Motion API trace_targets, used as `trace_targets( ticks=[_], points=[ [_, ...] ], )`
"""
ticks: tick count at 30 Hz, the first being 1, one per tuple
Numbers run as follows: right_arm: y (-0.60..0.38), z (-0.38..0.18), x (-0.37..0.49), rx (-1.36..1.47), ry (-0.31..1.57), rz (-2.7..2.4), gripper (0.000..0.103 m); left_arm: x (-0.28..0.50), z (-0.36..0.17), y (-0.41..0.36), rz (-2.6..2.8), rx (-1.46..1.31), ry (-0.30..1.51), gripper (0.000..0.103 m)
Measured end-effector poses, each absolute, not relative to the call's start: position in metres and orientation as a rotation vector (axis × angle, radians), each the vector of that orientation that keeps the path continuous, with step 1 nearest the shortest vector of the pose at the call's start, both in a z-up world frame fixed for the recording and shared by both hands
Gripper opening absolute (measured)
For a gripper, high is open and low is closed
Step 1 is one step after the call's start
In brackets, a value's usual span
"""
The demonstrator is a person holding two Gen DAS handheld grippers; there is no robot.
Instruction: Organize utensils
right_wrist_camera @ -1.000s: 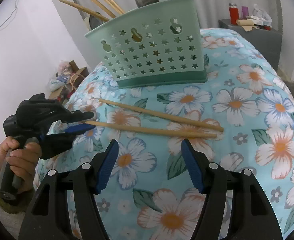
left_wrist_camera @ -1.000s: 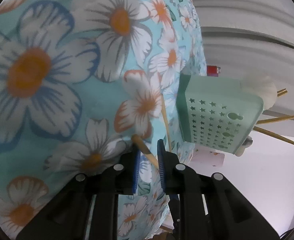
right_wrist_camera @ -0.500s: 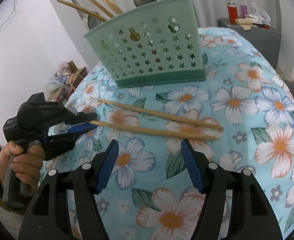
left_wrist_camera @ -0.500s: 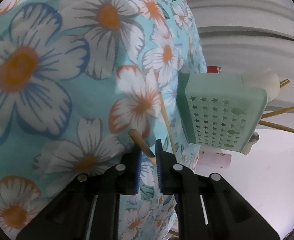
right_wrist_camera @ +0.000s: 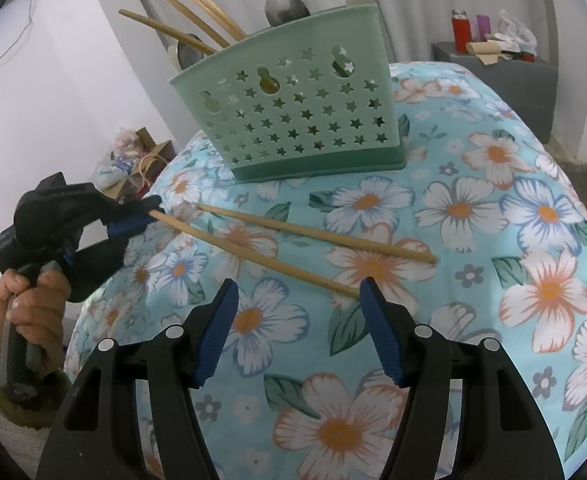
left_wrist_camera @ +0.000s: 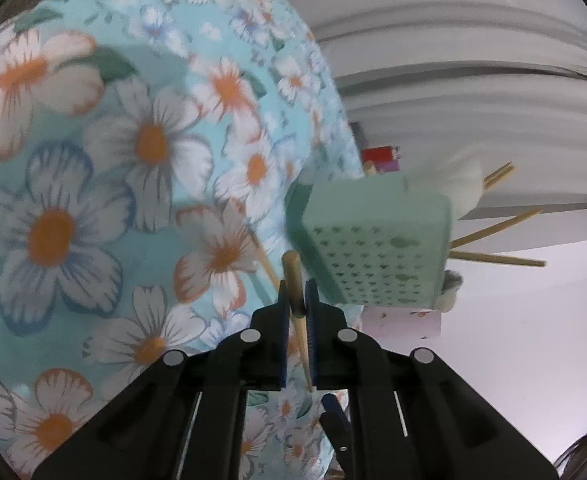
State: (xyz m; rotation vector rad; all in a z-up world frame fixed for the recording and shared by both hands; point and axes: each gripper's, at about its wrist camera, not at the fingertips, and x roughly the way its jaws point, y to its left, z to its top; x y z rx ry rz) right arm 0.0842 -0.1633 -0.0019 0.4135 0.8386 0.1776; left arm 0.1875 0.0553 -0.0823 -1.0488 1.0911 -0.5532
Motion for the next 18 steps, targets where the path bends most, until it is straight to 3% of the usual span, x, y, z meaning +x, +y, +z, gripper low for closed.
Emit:
trace_targets(
  ticks=[18],
  points=[
    [-0.160,-0.001,0.085,0.404,0.843,0.178,0.060,0.192,-0.068,0.092,-0.593,-1.133,1.034,0.005]
  ],
)
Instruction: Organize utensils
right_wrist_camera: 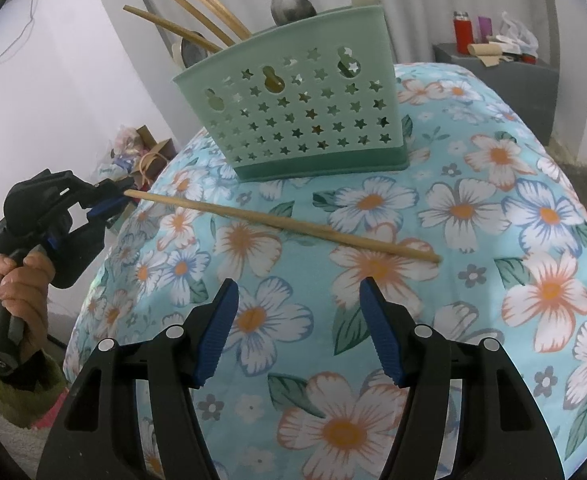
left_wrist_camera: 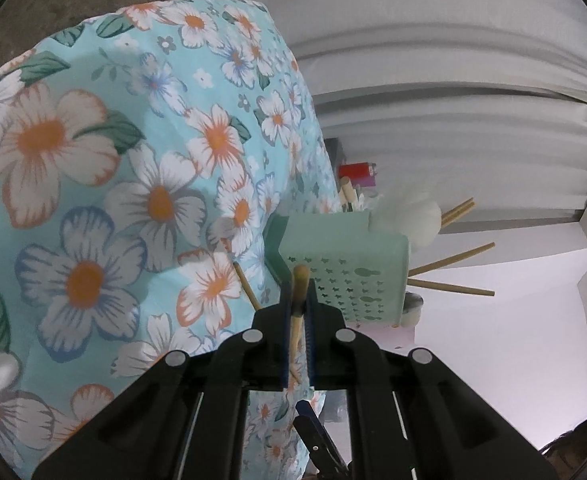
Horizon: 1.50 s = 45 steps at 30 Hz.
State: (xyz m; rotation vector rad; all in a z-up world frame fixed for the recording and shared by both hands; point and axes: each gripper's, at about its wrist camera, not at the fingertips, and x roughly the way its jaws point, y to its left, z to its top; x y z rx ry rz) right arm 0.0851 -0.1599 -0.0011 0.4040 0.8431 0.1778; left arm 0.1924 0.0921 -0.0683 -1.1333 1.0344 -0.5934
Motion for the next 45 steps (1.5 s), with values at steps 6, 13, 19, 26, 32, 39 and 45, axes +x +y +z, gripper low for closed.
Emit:
trace_targets(
  ticks=[6,13,19,26,32,39,45],
  points=[
    [-0.156,-0.001,0.086,0.395,0.848,0.180,0.060,0.191,-0.074,0.097,-0.599,-1.158,1.040,0.005],
    [-0.152,-0.001,0.086,0.382,0.855,0.182,0.060,0.192,-0.075,0.103,-0.643,-1.174,1.035,0.005],
    [-0.144,0.000,0.088,0.358,0.862,0.184,0.060,0.191,-0.075,0.115,-0.670,-1.192,1.011,0.005],
    [-0.128,0.010,0.091,0.222,0.836,0.178,0.060,0.187,-0.071,0.145,-0.651,-1.229,0.931,0.005],
    [-0.105,0.019,0.109,0.076,0.825,0.211,0.060,0.181,-0.069,0.177,-0.637,-1.270,0.835,0.005],
    [-0.063,0.023,0.140,-0.155,0.782,0.225,0.055,0.176,-0.075,0.214,-0.592,-1.313,0.773,0.005],
    [-0.038,0.013,0.173,-0.317,0.794,0.225,0.048,0.173,-0.075,0.234,-0.579,-1.317,0.751,0.005]
  ],
)
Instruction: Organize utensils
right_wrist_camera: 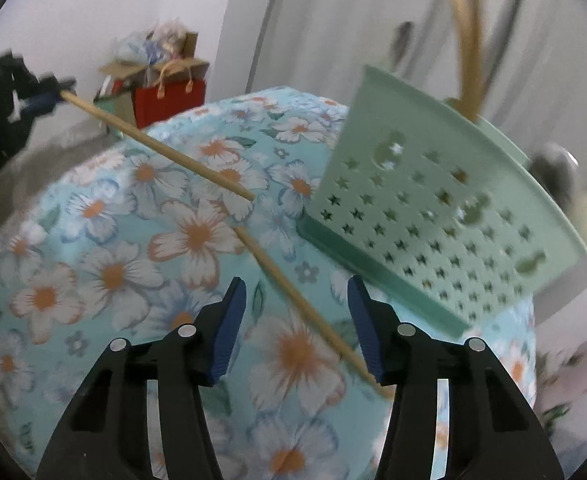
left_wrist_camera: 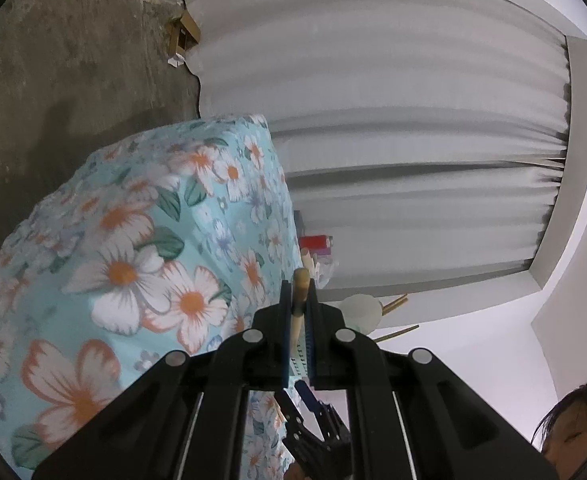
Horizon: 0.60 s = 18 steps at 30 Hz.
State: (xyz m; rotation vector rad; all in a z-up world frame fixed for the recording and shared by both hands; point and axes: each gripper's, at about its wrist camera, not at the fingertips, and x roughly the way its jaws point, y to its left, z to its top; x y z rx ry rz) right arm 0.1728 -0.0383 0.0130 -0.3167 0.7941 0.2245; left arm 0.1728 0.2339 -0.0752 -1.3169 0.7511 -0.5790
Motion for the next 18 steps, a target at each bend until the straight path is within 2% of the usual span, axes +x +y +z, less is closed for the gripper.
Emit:
trace_targets(
  ticks=[5,15,17,18],
  points=[
    [-0.015,-0.007,0.196,-0.444,0.854,0.262,0.042,0.173,-0.075,0.248,-0.575,-1.310,0.744,0.005],
    [0.003,-0.018,0.224,-0.457,0.839,0.294,0.035,0.180,-0.061,0.251,-0.570,-1.264,0.767,0.005],
    [0.006,-0.018,0.226,-0.450,0.838,0.301,0.029,0.179,-0.058,0.249,-0.568,-1.257,0.758,0.005],
    [0.007,-0.019,0.226,-0.445,0.840,0.316,0.022,0.178,-0.056,0.248,-0.566,-1.255,0.752,0.005]
  ],
)
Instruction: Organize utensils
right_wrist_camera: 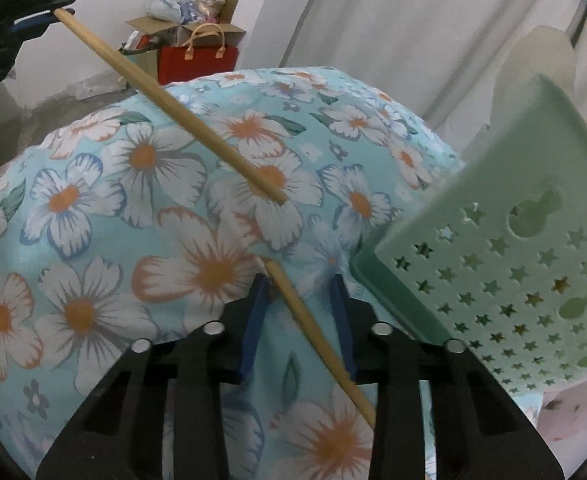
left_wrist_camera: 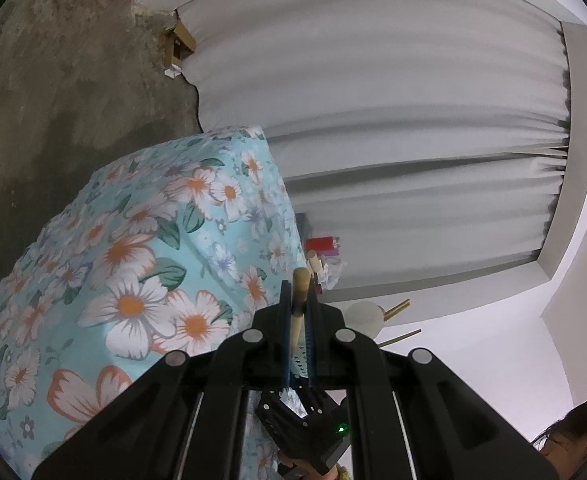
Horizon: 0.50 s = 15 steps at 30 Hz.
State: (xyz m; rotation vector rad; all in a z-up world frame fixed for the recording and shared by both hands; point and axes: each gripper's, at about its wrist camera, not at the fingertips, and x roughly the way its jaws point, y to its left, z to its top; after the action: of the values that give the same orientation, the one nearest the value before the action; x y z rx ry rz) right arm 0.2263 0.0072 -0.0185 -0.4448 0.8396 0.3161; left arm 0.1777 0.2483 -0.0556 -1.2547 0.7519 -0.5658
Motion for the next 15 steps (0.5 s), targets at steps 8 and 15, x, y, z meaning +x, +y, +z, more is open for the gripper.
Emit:
trace_targets(
  ticks=[8,15],
  points=[
    [-0.003,-0.005,0.218,-0.379,0.780,0.310,0.013,0.167,-0.044,0.241,-0.546,-1.235,0.728,0.005],
    [-0.045,0.026,0.197,-0.186,0.710,0.272,0.004,0.160,-0.023,0.236,-0.536,-1.192,0.679,0.005]
  ],
)
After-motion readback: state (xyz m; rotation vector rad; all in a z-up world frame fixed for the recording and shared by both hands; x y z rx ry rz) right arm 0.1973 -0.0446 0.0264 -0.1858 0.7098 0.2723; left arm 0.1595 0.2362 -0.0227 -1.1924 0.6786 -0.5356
